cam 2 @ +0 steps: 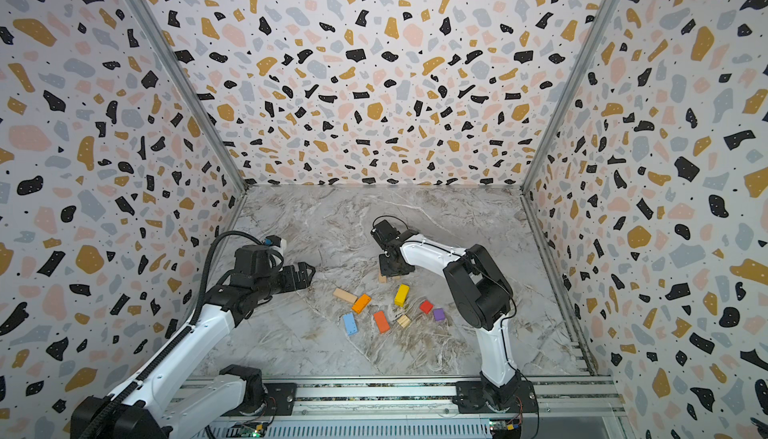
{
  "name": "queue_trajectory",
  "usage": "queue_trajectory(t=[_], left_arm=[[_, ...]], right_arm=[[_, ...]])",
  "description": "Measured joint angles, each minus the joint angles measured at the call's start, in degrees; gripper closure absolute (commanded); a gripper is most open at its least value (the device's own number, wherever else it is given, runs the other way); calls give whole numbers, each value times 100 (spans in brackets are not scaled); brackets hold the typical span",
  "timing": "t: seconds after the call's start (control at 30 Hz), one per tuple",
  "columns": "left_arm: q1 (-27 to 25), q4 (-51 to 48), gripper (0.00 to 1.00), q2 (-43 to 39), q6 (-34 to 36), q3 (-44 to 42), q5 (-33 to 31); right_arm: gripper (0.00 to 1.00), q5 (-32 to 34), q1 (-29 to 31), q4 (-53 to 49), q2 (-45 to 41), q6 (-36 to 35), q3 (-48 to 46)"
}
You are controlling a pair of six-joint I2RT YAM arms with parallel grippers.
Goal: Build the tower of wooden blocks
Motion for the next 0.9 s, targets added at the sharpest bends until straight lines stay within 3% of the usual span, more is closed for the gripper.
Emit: queue_trajectory(t=[0.27, 0.7, 0.9], left_arm=[[-11, 0, 0, 0, -2, 0, -22], [-39, 0, 0, 107, -2, 0, -20], [-39, 0, 0, 116, -2, 0, -20]], right_arm=[[65, -7, 22, 4, 103, 37, 0], [36, 17, 24, -9, 101, 15, 0], [27, 153, 26, -146, 98, -61, 26]])
